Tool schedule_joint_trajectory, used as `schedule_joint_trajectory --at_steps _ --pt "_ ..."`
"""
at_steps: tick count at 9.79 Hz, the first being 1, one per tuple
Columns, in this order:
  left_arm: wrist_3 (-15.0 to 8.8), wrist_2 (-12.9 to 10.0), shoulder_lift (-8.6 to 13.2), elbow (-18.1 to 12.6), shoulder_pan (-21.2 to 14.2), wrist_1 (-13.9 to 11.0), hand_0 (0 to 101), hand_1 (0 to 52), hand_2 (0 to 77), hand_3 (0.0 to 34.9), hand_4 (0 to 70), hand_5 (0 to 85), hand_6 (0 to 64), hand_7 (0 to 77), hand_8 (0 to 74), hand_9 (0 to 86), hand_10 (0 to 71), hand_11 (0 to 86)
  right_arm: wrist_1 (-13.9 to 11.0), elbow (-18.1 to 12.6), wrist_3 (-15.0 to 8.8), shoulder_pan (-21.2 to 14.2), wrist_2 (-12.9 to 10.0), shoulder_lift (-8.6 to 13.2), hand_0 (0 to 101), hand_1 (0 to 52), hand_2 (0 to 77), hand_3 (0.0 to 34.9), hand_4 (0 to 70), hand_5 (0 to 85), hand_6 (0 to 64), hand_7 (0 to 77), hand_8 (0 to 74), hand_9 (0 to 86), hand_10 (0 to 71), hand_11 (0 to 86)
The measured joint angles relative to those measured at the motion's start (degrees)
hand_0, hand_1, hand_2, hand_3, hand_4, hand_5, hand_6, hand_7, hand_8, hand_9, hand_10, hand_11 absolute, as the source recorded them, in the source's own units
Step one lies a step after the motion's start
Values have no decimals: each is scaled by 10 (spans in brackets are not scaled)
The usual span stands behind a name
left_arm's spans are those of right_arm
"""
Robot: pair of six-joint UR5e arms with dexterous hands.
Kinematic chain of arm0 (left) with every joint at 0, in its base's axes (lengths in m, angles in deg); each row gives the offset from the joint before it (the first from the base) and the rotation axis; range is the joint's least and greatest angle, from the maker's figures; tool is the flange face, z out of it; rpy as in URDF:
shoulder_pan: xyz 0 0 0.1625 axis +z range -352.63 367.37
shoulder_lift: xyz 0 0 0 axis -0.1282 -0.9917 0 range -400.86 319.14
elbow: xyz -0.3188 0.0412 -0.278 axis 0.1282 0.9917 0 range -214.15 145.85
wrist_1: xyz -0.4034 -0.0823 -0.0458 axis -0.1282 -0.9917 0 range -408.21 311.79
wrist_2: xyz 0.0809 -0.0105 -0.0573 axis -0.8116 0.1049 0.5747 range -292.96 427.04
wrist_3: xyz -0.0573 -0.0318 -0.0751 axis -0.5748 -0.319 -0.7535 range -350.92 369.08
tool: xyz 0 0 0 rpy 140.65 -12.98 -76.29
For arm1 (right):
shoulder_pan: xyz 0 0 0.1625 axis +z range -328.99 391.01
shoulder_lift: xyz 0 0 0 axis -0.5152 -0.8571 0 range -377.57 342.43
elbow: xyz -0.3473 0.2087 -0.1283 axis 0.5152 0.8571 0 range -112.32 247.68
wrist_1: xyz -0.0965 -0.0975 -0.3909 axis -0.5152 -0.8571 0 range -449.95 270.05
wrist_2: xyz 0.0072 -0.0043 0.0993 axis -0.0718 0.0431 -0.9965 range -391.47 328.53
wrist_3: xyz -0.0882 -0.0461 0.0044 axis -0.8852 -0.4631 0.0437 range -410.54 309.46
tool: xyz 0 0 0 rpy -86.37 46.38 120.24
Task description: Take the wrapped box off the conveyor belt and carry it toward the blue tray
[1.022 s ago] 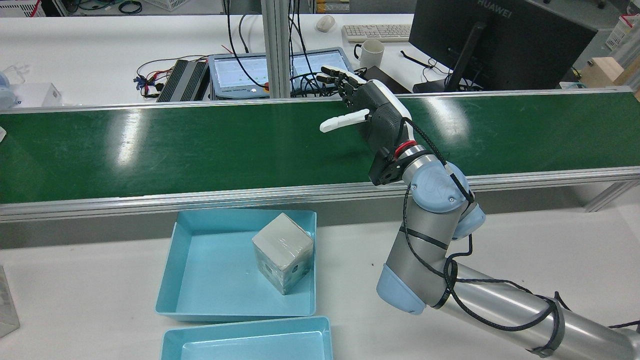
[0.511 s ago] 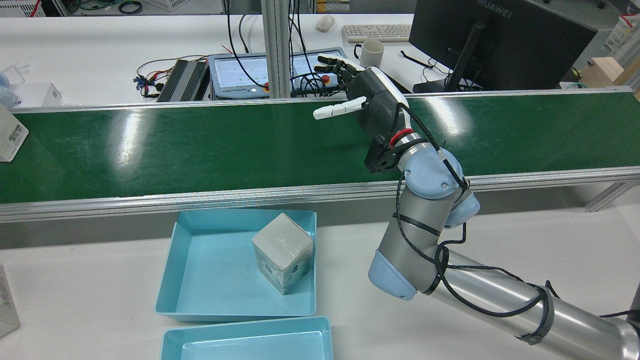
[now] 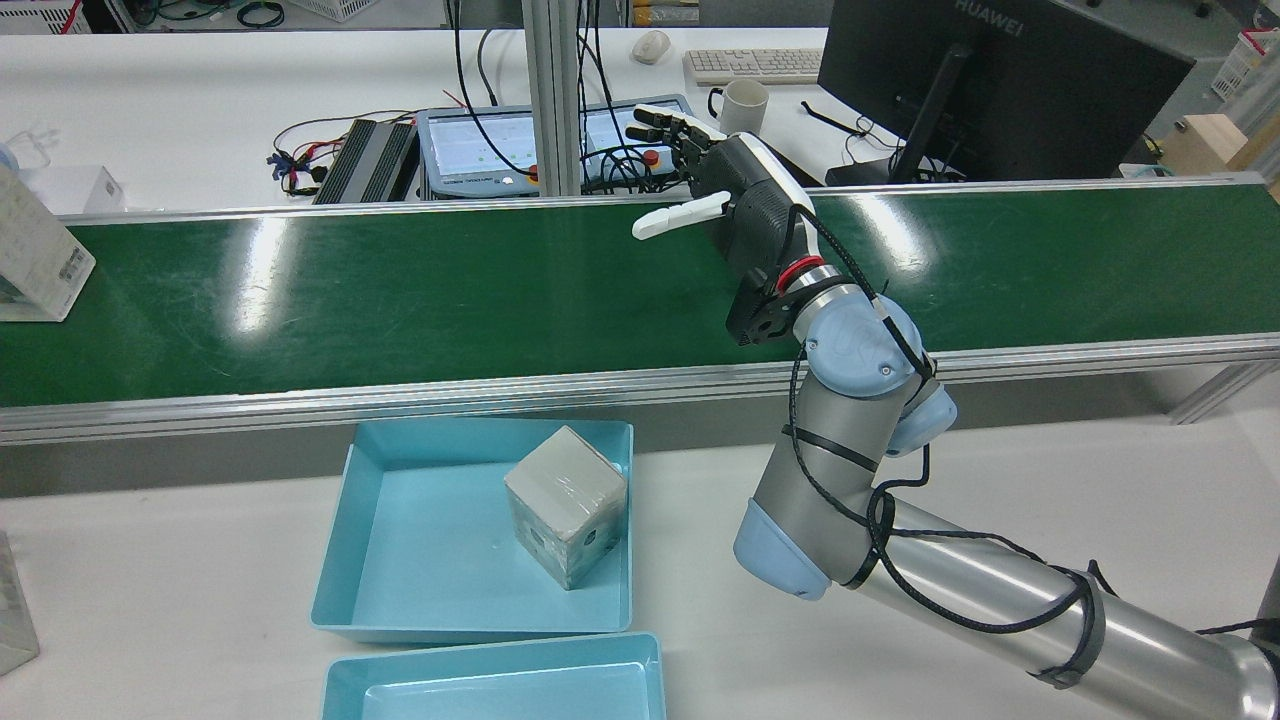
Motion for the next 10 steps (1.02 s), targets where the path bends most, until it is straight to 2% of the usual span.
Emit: schedule_joint_trajectory --at_steps 2,10 --pt "0 0 0 0 0 0 0 0 11 0 0 11 5 5 5 5 0 5 0 0 0 -1 0 0 489 104 16 0 147 175 98 251 27 44 0 11" --pt "0 0 0 0 0 0 0 0 5 0 0 11 5 5 11 5 5 5 0 0 0 -3 0 -2 478 115 16 0 153 175 98 251 27 54 0 11"
